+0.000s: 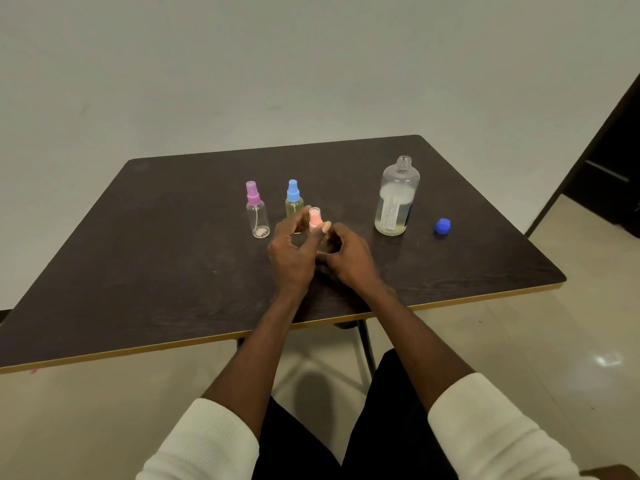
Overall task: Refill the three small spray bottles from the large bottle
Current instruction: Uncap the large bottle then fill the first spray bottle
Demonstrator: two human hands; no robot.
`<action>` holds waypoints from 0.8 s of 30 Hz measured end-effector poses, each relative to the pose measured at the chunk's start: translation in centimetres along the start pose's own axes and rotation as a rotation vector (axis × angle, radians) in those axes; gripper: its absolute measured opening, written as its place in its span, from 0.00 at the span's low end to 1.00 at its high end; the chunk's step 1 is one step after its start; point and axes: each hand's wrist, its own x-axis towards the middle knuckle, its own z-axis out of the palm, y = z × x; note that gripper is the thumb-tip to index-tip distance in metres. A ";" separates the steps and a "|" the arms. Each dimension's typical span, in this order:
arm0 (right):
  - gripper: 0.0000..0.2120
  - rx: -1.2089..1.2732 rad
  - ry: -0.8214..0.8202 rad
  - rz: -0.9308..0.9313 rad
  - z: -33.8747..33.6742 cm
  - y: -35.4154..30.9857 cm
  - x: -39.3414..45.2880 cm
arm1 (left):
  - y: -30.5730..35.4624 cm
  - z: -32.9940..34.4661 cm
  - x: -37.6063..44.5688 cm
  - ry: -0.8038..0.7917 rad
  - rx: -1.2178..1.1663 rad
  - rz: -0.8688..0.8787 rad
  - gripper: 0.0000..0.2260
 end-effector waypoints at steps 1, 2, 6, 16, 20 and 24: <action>0.14 -0.007 -0.006 -0.005 0.0 -0.1 -0.1 | 0.0 -0.1 0.0 -0.014 -0.001 0.016 0.16; 0.13 -0.018 -0.013 -0.015 -0.1 -0.2 -0.1 | 0.0 -0.1 0.0 -0.021 -0.002 0.033 0.15; 0.12 -0.021 -0.024 -0.050 -0.1 -0.2 -0.2 | 0.1 -0.1 -0.2 -0.050 -0.030 -0.005 0.10; 0.15 -0.070 -0.038 0.017 0.1 -0.2 0.0 | 0.0 -0.4 0.2 -0.021 -0.068 -0.002 0.12; 0.12 -0.086 -0.040 0.016 0.0 -0.1 0.2 | 0.0 -0.3 0.0 -0.033 -0.112 -0.019 0.10; 0.13 -0.091 -0.045 -0.003 0.1 0.0 0.2 | 0.3 -0.3 0.1 -0.027 -0.160 -0.065 0.16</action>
